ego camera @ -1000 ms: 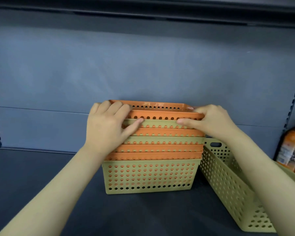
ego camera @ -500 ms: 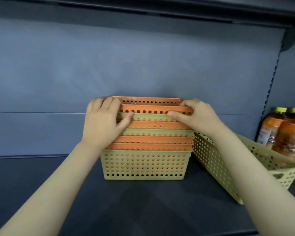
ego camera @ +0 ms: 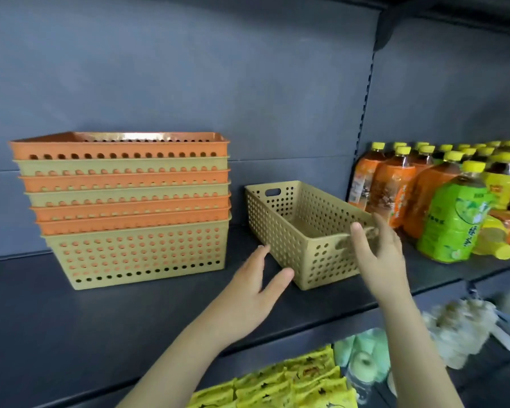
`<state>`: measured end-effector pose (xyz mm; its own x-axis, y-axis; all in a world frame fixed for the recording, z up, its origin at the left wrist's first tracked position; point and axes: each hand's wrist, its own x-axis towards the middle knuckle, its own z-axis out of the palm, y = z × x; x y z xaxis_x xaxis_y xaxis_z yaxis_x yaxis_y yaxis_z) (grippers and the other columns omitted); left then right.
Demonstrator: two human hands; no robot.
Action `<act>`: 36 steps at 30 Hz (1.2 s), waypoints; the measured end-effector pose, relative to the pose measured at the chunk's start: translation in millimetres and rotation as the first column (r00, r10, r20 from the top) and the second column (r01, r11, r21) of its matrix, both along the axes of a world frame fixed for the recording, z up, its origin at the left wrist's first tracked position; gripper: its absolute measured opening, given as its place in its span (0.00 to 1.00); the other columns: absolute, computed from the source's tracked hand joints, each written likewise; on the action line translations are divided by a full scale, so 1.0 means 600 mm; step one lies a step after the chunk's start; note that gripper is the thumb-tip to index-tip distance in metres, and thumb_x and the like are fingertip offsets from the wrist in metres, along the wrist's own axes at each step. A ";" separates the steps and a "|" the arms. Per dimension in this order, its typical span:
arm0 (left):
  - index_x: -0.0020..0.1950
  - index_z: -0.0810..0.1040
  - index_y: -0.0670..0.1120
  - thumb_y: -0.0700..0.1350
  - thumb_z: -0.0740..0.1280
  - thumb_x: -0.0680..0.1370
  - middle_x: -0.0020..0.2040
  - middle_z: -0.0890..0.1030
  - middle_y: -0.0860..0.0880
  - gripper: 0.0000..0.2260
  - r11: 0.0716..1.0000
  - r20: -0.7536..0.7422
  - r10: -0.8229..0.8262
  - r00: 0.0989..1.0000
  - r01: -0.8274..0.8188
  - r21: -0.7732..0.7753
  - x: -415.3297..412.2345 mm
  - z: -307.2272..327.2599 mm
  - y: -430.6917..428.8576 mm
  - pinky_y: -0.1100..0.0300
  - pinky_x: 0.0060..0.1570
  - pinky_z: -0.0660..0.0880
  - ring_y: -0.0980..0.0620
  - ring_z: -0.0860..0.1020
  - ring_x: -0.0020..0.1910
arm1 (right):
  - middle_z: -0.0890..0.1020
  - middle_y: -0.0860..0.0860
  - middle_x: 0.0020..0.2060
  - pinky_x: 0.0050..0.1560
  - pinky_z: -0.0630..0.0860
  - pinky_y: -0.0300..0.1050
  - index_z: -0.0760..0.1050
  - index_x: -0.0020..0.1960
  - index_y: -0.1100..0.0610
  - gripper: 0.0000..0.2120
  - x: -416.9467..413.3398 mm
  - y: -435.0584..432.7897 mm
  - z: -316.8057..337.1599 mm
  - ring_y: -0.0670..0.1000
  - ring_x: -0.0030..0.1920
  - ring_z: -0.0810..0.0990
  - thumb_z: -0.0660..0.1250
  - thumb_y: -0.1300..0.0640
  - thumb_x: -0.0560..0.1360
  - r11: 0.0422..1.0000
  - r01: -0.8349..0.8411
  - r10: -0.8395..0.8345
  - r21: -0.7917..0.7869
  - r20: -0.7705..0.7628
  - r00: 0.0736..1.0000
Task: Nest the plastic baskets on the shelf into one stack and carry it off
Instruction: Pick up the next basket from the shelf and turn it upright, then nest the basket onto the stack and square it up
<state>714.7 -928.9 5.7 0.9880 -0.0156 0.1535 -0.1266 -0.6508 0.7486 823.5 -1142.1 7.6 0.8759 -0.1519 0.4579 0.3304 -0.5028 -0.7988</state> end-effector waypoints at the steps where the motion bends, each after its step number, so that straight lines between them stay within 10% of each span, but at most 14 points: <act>1: 0.82 0.47 0.58 0.68 0.54 0.77 0.81 0.54 0.59 0.36 0.995 -0.036 -0.018 0.999 0.015 -0.103 0.009 -0.008 -0.025 0.64 0.73 0.54 0.61 0.55 0.78 | 0.64 0.51 0.77 0.73 0.58 0.46 0.60 0.78 0.52 0.34 -0.002 -0.009 -0.005 0.51 0.77 0.60 0.59 0.36 0.78 0.996 -0.080 0.079 0.045 0.008 0.997; 4: 0.76 0.54 0.66 0.63 0.58 0.80 0.75 0.64 0.64 0.26 0.955 0.024 -0.027 0.999 0.033 -0.293 0.024 -0.032 -0.090 0.73 0.67 0.61 0.71 0.65 0.69 | 0.67 0.50 0.75 0.67 0.59 0.36 0.60 0.78 0.51 0.28 -0.015 -0.017 -0.019 0.45 0.74 0.63 0.60 0.44 0.80 0.984 -0.171 0.166 0.041 0.106 0.980; 8: 0.80 0.51 0.59 0.72 0.63 0.72 0.76 0.66 0.60 0.42 0.887 0.127 0.210 0.969 -0.134 -0.442 0.041 -0.063 -0.128 0.53 0.74 0.63 0.61 0.64 0.75 | 0.72 0.46 0.65 0.61 0.68 0.34 0.65 0.74 0.47 0.24 -0.054 -0.014 -0.048 0.36 0.62 0.70 0.64 0.47 0.79 0.963 -0.218 0.178 0.159 0.235 0.956; 13: 0.82 0.42 0.51 0.74 0.62 0.66 0.82 0.50 0.53 0.54 0.763 0.143 0.525 0.839 -0.390 -0.516 0.033 -0.063 -0.143 0.48 0.79 0.51 0.54 0.50 0.81 | 0.74 0.44 0.63 0.66 0.71 0.41 0.69 0.70 0.44 0.21 -0.072 -0.032 -0.067 0.39 0.64 0.73 0.60 0.41 0.78 0.882 -0.366 0.315 0.297 0.208 0.926; 20: 0.80 0.33 0.54 0.82 0.63 0.55 0.81 0.35 0.54 0.66 0.827 0.274 0.539 0.796 -0.439 -0.351 0.022 -0.073 -0.171 0.51 0.78 0.42 0.59 0.37 0.79 | 0.69 0.41 0.73 0.74 0.64 0.51 0.65 0.74 0.44 0.29 -0.081 -0.025 -0.075 0.41 0.74 0.66 0.52 0.33 0.77 0.735 -0.611 0.605 0.296 0.123 0.787; 23: 0.80 0.37 0.54 0.74 0.72 0.56 0.82 0.43 0.53 0.66 0.798 0.298 0.574 0.763 -0.437 -0.415 0.022 -0.073 -0.167 0.47 0.79 0.52 0.55 0.46 0.81 | 0.81 0.45 0.58 0.61 0.76 0.44 0.71 0.69 0.48 0.26 -0.096 -0.023 -0.075 0.47 0.61 0.79 0.52 0.37 0.78 0.663 -0.654 0.644 0.365 0.169 0.746; 27: 0.79 0.47 0.58 0.60 0.78 0.65 0.80 0.57 0.55 0.53 0.760 0.263 0.588 0.765 -0.412 -0.502 0.010 -0.076 -0.144 0.49 0.76 0.62 0.56 0.60 0.77 | 0.72 0.48 0.69 0.58 0.70 0.29 0.67 0.73 0.51 0.25 -0.033 -0.048 -0.065 0.41 0.66 0.72 0.56 0.42 0.80 0.784 -0.445 0.394 0.433 0.208 0.896; 32: 0.78 0.51 0.58 0.61 0.74 0.64 0.77 0.63 0.57 0.49 0.776 0.232 0.549 0.803 -0.387 -0.497 0.003 -0.077 -0.124 0.48 0.74 0.66 0.57 0.65 0.75 | 0.50 0.42 0.80 0.78 0.56 0.52 0.46 0.80 0.45 0.52 0.078 -0.071 -0.057 0.44 0.79 0.51 0.65 0.26 0.66 0.832 -0.411 0.450 0.372 -0.020 0.893; 36: 0.80 0.49 0.56 0.66 0.73 0.66 0.77 0.64 0.59 0.50 0.796 0.216 0.512 0.832 -0.364 -0.484 0.004 -0.079 -0.120 0.49 0.73 0.66 0.60 0.66 0.74 | 0.56 0.41 0.79 0.76 0.60 0.49 0.43 0.80 0.43 0.64 0.105 -0.075 -0.057 0.42 0.77 0.58 0.76 0.30 0.56 0.733 -0.521 0.602 0.437 -0.060 0.796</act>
